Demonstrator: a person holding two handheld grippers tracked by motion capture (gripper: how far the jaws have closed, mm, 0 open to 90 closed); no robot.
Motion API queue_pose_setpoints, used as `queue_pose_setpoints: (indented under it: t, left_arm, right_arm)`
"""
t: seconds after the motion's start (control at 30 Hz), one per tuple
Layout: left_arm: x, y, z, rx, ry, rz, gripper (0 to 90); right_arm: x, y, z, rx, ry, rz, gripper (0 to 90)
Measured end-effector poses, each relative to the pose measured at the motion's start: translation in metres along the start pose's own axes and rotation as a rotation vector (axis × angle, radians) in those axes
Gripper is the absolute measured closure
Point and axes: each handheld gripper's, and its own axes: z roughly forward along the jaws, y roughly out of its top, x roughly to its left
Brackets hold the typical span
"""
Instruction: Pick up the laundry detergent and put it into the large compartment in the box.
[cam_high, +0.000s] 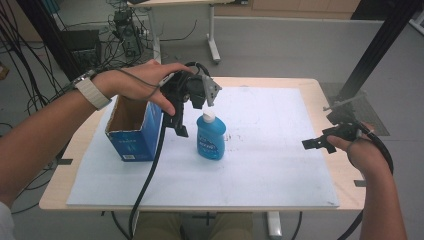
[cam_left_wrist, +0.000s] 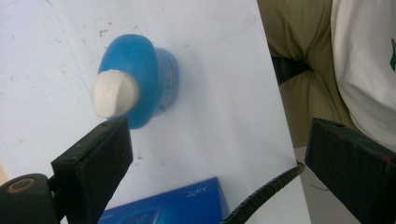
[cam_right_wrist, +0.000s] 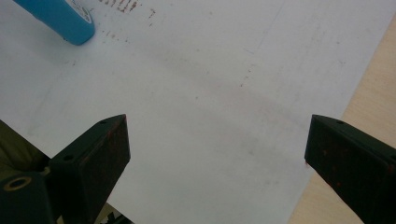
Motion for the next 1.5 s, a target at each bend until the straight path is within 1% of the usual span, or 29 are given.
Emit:
queue_pose_setpoints:
  t: [0.07,0.1,0.13,0.17,0.23,0.3,0.37,0.43,0.5,0.53,0.57,0.6,0.7,0.73,0.8,0.93,0.97,1.07,1.1,1.13,1.23,1.3,1.37,1.5]
  left_arm:
    - [0.002,0.001,0.0,0.0,-0.001,0.007,7.8]
    - [0.007,0.002,0.0,0.005,-0.005,0.014,7.8]
    - [0.007,0.002,0.0,0.005,-0.005,0.014,7.8]
    - [0.01,0.005,0.0,0.011,-0.004,0.026,7.8]
    - [0.011,0.006,0.0,0.013,-0.004,0.029,7.8]
    - [0.017,0.007,0.001,0.011,-0.002,0.043,7.8]
    - [0.019,0.008,0.002,0.013,0.0,0.045,7.8]
    - [0.022,0.008,0.002,0.015,0.001,0.049,7.9]
    - [0.028,0.011,0.005,0.025,0.002,0.058,7.9]
    - [0.028,0.011,0.005,0.025,0.002,0.058,7.9]
    - [0.031,0.012,0.008,0.029,0.009,0.073,7.9]
    - [0.031,0.012,0.008,0.029,0.009,0.073,7.7]
    - [0.037,0.012,0.01,0.019,0.01,0.084,7.4]
    - [0.039,0.012,0.01,0.018,0.007,0.089,7.4]
    - [0.043,0.016,0.013,0.031,0.0,0.103,7.5]
    - [0.048,0.019,0.015,0.037,-0.008,0.113,7.2]
    - [0.051,0.022,0.017,0.042,-0.015,0.119,7.2]
    - [0.053,0.023,0.02,0.052,-0.016,0.127,7.2]
    - [0.056,0.024,0.022,0.051,-0.021,0.134,7.4]
    - [0.058,0.024,0.024,0.052,-0.024,0.132,7.3]
    - [0.061,0.027,0.028,0.068,-0.023,0.14,7.6]
    - [0.062,0.028,0.03,0.066,-0.025,0.141,7.8]
    - [0.063,0.031,0.031,0.073,-0.024,0.153,7.9]
    - [0.065,0.03,0.033,0.067,-0.027,0.15,7.9]
  right_arm:
    - [0.001,-0.002,-0.001,-0.002,0.001,0.002,6.6]
    - [0.002,-0.005,-0.002,-0.008,0.0,0.004,6.6]
    - [0.003,-0.006,-0.003,-0.01,-0.002,0.005,6.5]
    - [0.004,-0.007,-0.004,-0.013,-0.004,0.007,6.5]
    - [0.005,-0.008,-0.006,-0.013,-0.005,0.007,6.6]
    - [0.007,-0.011,-0.009,-0.02,-0.009,0.013,6.5]
    - [0.008,-0.013,-0.01,-0.025,-0.007,0.013,6.5]
    - [0.009,-0.013,-0.01,-0.026,-0.007,0.013,6.5]
    - [0.011,-0.014,-0.009,-0.025,-0.005,0.013,6.5]
    - [0.011,-0.014,-0.009,-0.025,-0.005,0.013,6.5]
    - [0.012,-0.014,-0.009,-0.026,-0.005,0.013,6.6]
    - [0.012,-0.014,-0.009,-0.026,-0.005,0.013,6.6]
    - [0.014,-0.015,-0.01,-0.031,-0.005,0.013,6.5]
    - [0.014,-0.014,-0.01,-0.031,-0.007,0.011,6.5]
    - [0.015,-0.014,-0.013,-0.033,-0.012,0.008,6.5]
    - [0.016,-0.014,-0.015,-0.04,-0.014,0.008,6.6]
    - [0.016,-0.014,-0.016,-0.039,-0.016,0.01,6.6]
    - [0.016,-0.015,-0.017,-0.039,-0.019,0.013,6.6]
    - [0.015,-0.015,-0.017,-0.039,-0.019,0.014,6.5]
    - [0.016,-0.015,-0.017,-0.038,-0.02,0.018,6.6]
    - [0.016,-0.015,-0.017,-0.039,-0.023,0.021,6.6]
    - [0.016,-0.015,-0.018,-0.038,-0.023,0.023,6.5]
    - [0.016,-0.015,-0.019,-0.04,-0.026,0.023,6.6]
    - [0.018,-0.015,-0.021,-0.045,-0.032,0.025,6.5]
